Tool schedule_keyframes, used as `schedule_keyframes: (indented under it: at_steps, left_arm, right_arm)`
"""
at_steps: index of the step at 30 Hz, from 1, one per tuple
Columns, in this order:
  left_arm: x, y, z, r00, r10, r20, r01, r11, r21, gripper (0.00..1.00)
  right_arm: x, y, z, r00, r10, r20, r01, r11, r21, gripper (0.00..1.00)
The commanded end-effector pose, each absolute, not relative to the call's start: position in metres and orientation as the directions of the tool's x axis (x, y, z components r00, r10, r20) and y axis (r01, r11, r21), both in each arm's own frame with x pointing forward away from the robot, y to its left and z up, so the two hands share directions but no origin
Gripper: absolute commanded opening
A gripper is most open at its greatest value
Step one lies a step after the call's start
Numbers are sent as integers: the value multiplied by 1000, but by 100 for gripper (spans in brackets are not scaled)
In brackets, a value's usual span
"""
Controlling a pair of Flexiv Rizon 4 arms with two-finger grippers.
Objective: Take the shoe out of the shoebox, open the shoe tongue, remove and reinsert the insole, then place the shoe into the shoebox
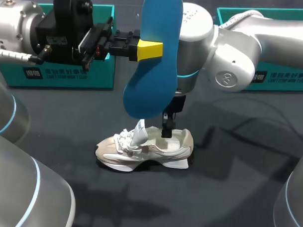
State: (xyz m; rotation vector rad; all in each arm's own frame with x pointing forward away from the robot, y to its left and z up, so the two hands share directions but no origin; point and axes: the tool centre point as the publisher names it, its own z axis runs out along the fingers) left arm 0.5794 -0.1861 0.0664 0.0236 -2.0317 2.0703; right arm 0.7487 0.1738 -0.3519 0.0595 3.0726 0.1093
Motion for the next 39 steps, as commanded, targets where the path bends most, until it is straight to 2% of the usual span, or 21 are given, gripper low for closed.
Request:
schedule_keyframes:
  at_steps: [1,12,15,16,17,19,21,23,24,39]
  left_arm:
    - [579,-187,66,-971,159,179,-182,-3,-983,0]
    - [579,-187,66,-971,159,179,-182,-3,-983,0]
    - [579,-187,66,-971,159,179,-182,-3,-983,0]
    - [579,-187,66,-971,159,179,-182,-3,-983,0]
    - [579,-187,66,-971,159,179,-182,-3,-983,0]
    - [579,-187,66,-971,159,179,-182,-3,-983,0]
    - [579,-187,66,-971,159,179,-182,-3,-983,0]
    - [579,-187,66,-971,159,179,-182,-3,-983,0]
    - [579,-187,66,-971,159,179,-182,-3,-983,0]
    - [579,-187,66,-971,159,179,-182,-3,-983,0]
  right_arm:
    - [754,181,-366,-998,41,-56,37,997,68,100]
    - [755,188,-384,-1000,22,-11,22,998,62,100]
    - [755,189,-388,-1000,23,3,23,998,53,95]
    - [754,190,-389,-1000,23,5,23,998,53,88]
    - [754,190,-390,-1000,24,9,24,998,51,71]
    - [752,190,-393,-1000,22,16,23,998,50,50]
    - [750,190,-395,-1000,20,21,21,999,48,41]
    - [749,190,-397,-999,19,28,21,999,45,16]
    - [748,190,-398,-999,19,31,20,999,42,0]
    - [741,186,-378,-996,44,76,43,999,-21,0]
